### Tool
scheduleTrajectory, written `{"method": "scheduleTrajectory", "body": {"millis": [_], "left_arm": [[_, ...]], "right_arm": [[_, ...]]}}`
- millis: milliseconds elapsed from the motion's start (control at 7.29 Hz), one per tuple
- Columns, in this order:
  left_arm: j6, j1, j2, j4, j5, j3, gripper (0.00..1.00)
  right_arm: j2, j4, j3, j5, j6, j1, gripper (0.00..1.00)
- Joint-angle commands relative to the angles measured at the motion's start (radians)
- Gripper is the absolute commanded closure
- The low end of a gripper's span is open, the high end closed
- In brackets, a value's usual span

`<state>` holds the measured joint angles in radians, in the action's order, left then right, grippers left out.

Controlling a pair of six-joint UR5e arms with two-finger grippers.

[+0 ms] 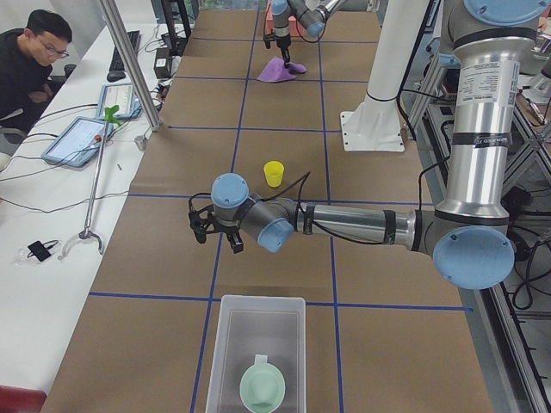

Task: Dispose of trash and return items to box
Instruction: 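Lift the cloth with the right gripper while the left gripper reaches toward the yellow cup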

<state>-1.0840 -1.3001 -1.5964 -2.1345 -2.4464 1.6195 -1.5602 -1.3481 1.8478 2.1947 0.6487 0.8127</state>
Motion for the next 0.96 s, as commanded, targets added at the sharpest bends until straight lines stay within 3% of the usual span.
{"method": "scheduleTrajectory", "body": {"millis": [0,274,686,823], "left_arm": [[-0.036,0.121,-0.008,0.001,0.029,0.098,0.01],[-0.089,0.183,-0.045,0.001,0.038,0.163,0.01],[-0.172,0.416,-0.085,0.001,0.284,0.241,0.02],[-0.177,0.451,-0.091,0.002,0.300,0.238,0.02]], "right_arm": [[-0.001,-0.002,0.045,0.029,-0.001,0.095,1.00],[0.006,-0.029,0.060,0.138,-0.001,0.248,1.00],[0.005,-0.091,0.119,0.149,-0.020,0.399,1.00],[0.003,-0.123,0.131,0.149,-0.039,0.431,1.00]]}}
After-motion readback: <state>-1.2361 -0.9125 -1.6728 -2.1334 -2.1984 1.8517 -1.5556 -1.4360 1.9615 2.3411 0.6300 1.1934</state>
